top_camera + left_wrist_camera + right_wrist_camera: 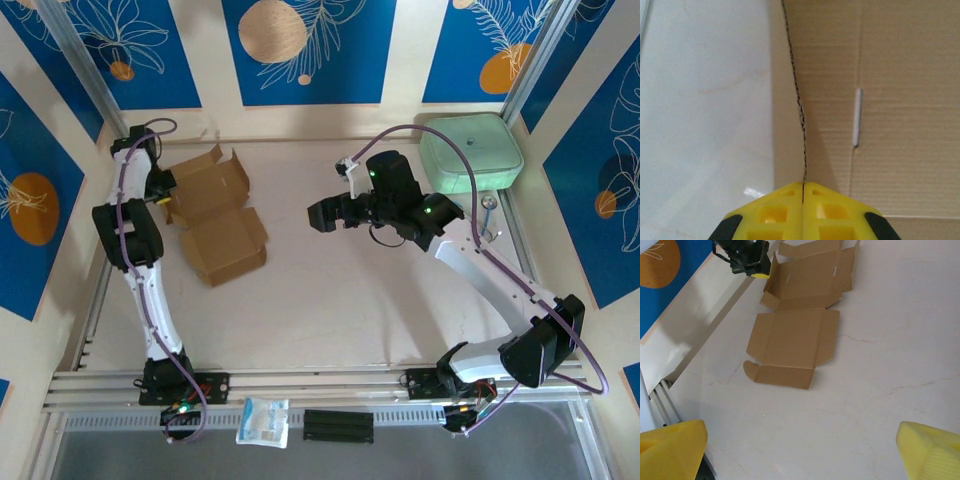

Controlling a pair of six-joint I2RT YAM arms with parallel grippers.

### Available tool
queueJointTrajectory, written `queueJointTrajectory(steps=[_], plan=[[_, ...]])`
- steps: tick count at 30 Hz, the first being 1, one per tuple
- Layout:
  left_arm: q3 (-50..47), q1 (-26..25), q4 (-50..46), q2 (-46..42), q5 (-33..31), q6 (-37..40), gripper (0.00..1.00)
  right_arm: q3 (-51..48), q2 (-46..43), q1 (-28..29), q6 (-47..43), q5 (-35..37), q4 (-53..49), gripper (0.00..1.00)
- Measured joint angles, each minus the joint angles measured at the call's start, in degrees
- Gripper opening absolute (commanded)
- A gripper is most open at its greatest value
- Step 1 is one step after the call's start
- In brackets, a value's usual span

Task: Fold the paper box

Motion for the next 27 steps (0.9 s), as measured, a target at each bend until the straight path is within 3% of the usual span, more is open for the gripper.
queueJointTrajectory(steps=[4,7,13,15,17,19,25,27], plan=[[-5.7,-1.2,1.0,-4.3,1.9,-1.7,0.0,0.0,0.0,-0.2,1.0,0.1,0.0,0.97],[-15.9,-3.2,5.2,-11.6,3.5,-4.1,0.0,0.0,0.0,-0.2,1.6,0.3,0.0,0.97],[-35.0,-10.9,12.4,-26.1,4.6,-9.2,0.0,0.0,0.2,-0.2,2.5,0.7,-0.1,0.98],[-39.7,-13.5,14.4,-29.3,3.7,-10.9,0.18,0.1,0.4,0.0,2.5,1.1,-0.7,0.97],[-42.2,-14.3,15.4,-30.9,2.2,-12.2,0.43,0.1,0.5,0.0,2.5,1.3,-0.9,0.98],[-43.0,-13.9,16.4,-31.4,0.2,-13.1,0.59,0.1,0.5,0.3,2.5,1.6,-1.4,0.98],[-42.9,-12.1,20.1,-31.0,-0.9,-14.1,0.78,1.2,0.5,1.6,2.8,2.6,-2.5,0.98],[-42.2,-11.9,20.9,-30.0,0.0,-13.7,0.78,1.6,0.5,1.9,2.9,2.9,-2.6,0.98]])
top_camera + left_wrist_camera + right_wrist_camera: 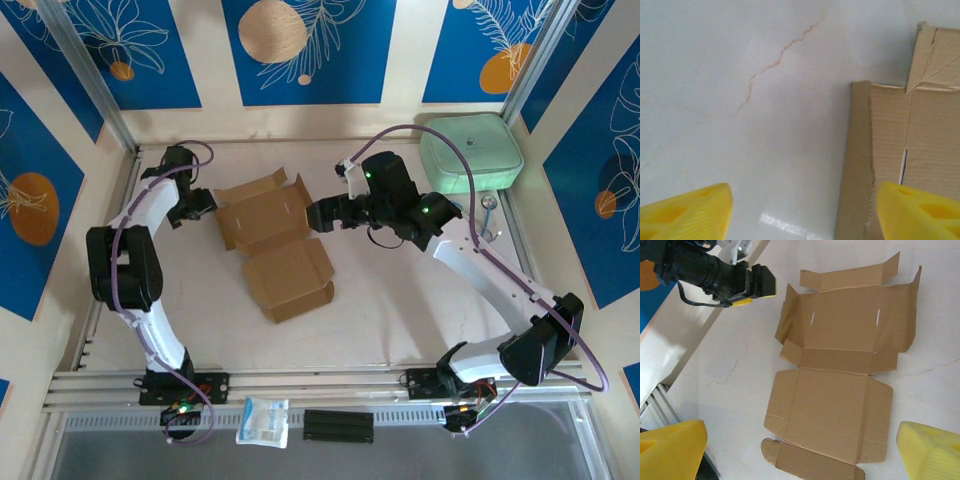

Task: Fold the paper box

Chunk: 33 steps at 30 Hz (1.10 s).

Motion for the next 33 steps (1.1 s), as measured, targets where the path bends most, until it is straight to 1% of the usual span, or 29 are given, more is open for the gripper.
queueJointTrajectory(steps=[3,4,6,8,11,14,15,18,22,24,25,26,28,31,33], plan=[[2.0,0.0,2.5,3.7,5.3,0.6,0.76,0.3,0.0,0.6,0.0,0.6,0.0,0.98],[2.5,0.0,3.4,5.0,7.5,0.6,0.73,0.3,0.0,0.8,0.0,0.9,-0.1,0.98],[3.6,-0.5,4.4,7.5,10.7,0.7,0.6,0.4,0.0,1.1,0.2,1.3,-0.6,0.98],[4.1,-1.0,4.8,9.5,12.2,1.0,0.43,0.5,0.0,1.5,0.5,1.7,-1.0,0.98],[4.0,-1.4,4.8,10.7,12.9,1.0,0.19,0.7,0.2,2.2,0.9,2.3,-1.3,0.98],[3.3,-1.5,5.6,10.6,13.8,1.3,0.02,0.7,0.6,2.6,1.1,3.0,-1.6,0.98],[2.8,-1.5,6.3,10.3,14.3,1.6,0.0,0.7,0.7,2.6,1.1,3.2,-1.7,0.98],[-1.2,-1.5,9.6,7.1,17.2,2.7,0.0,0.7,1.5,2.5,0.6,4.5,-2.3,0.96],[-10.0,-1.7,17.8,-1.9,24.0,3.6,0.0,0.7,2.6,1.7,-5.3,3.6,-0.8,0.92],[-14.3,-2.1,23.2,-7.6,27.4,5.1,0.0,0.7,2.8,1.4,-10.9,2.0,0.9,0.92],[-16.2,-2.5,26.1,-10.8,28.9,6.5,0.0,0.7,2.9,1.3,-14.9,1.0,2.0,0.94],[-17.8,-3.3,28.7,-13.7,30.0,8.5,0.0,0.7,3.0,1.2,-18.8,0.0,3.1,0.98],[-20.3,-5.1,33.3,-18.4,31.6,12.5,0.0,0.8,3.8,0.9,-27.4,-1.7,4.9,1.0],[-24.5,-8.0,40.4,-24.6,34.4,18.4,0.0,3.1,7.1,-0.8,-38.2,-8.2,4.8,0.99],[-27.7,-9.4,44.3,-27.4,35.9,20.6,0.0,5.6,9.8,-2.9,-43.8,-12.4,4.1,1.0]])
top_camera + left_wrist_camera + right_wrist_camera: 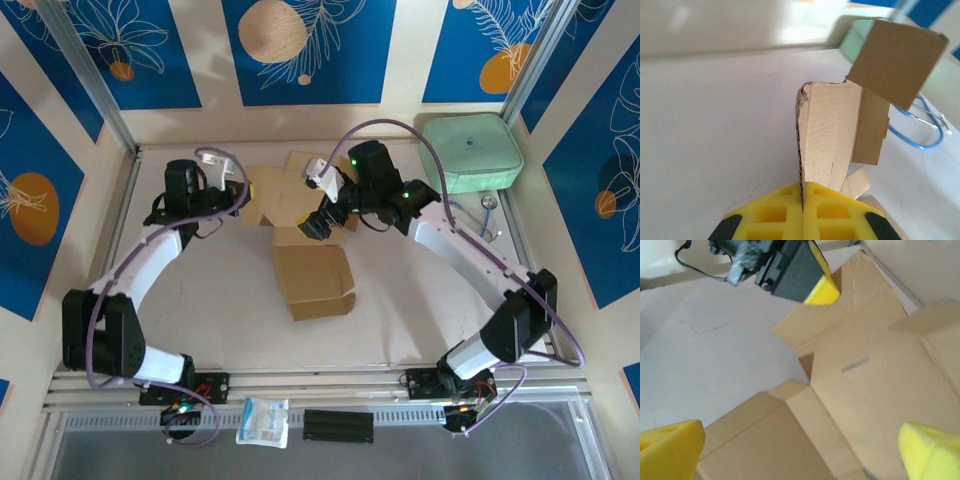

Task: Fold the paper box

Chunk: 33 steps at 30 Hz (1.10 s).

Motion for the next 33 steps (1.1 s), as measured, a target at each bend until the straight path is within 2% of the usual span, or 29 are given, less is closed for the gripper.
queueJointTrajectory(steps=[6,10,13,22,26,31,32,33], plan=[[-7.0,-1.8,4.9,-4.4,1.2,5.8,0.0,4.2,5.0,-7.8,-15.2,-8.3,-2.2,0.99],[-7.3,-1.9,5.7,-4.8,1.2,8.2,0.0,4.5,6.4,-12.4,-21.5,-13.1,-2.6,0.92],[-7.3,-2.0,6.2,-5.2,1.7,9.3,0.0,7.8,9.2,-14.1,-24.6,-14.7,-4.1,0.81],[-7.3,-2.0,6.5,-5.2,2.4,11.0,0.0,17.7,20.0,-14.0,-29.0,-16.2,-8.7,0.48],[-7.3,-2.0,6.5,-5.2,2.4,11.3,0.0,18.0,21.5,-14.0,-30.1,-15.8,-10.0,0.24],[-7.3,-2.1,6.5,-5.2,2.4,11.1,0.0,17.5,21.2,-13.2,-30.4,-12.8,-8.4,0.11],[-7.3,-2.1,6.5,-5.2,2.2,10.7,0.05,16.6,20.8,-12.6,-30.6,-11.3,-7.3,0.04],[-7.3,-2.2,6.4,-5.2,1.5,9.8,0.18,15.5,20.2,-11.9,-31.1,-9.6,-6.1,0.0]])
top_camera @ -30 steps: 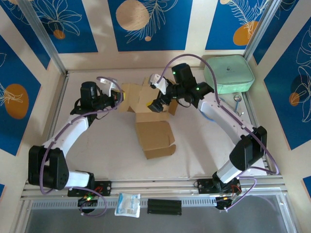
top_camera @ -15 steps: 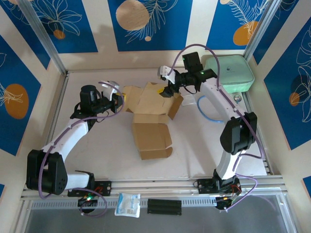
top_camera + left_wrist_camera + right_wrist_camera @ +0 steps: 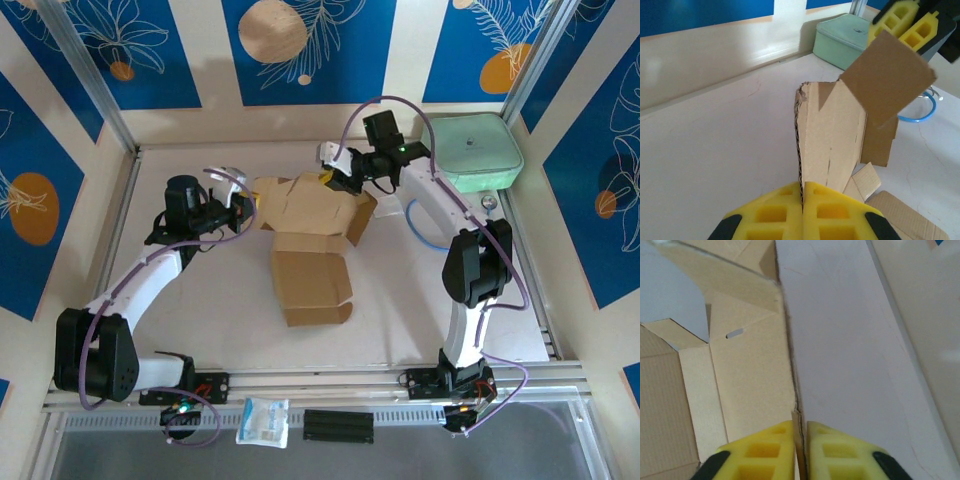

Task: Fold the paper box

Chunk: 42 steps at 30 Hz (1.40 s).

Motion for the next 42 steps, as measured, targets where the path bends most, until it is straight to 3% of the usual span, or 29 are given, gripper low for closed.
queueJointTrajectory(steps=[1,5,11,19,25,30,42], plan=[[0.0,-0.1,-0.4,-0.1,-1.2,-1.1,0.29,-1.1,-0.6,0.9,-0.1,2.2,1.2,0.0],[1.2,-0.5,-3.6,-1.6,-7.0,-11.8,0.49,-5.6,-3.3,5.3,-2.1,12.9,7.2,0.06],[2.8,-0.8,-6.1,-5.3,-8.8,-34.3,0.5,-19.3,-7.7,11.2,-9.6,27.6,25.2,0.07],[6.9,-2.7,-3.1,3.8,-2.7,-58.1,0.46,-31.1,-7.8,12.6,-16.2,36.7,43.7,0.07],[11.2,-6.6,-2.9,10.4,-1.3,-62.5,0.5,-31.5,-7.6,13.5,-16.6,38.2,49.5,0.08],[12.7,-7.1,-1.4,14.2,-1.8,-64.6,0.49,-32.8,-7.6,13.7,-16.6,38.4,52.2,0.08],[14.2,-7.3,3.1,22.2,-2.5,-67.6,0.29,-34.1,-7.6,13.7,-15.4,37.8,51.8,0.11]])
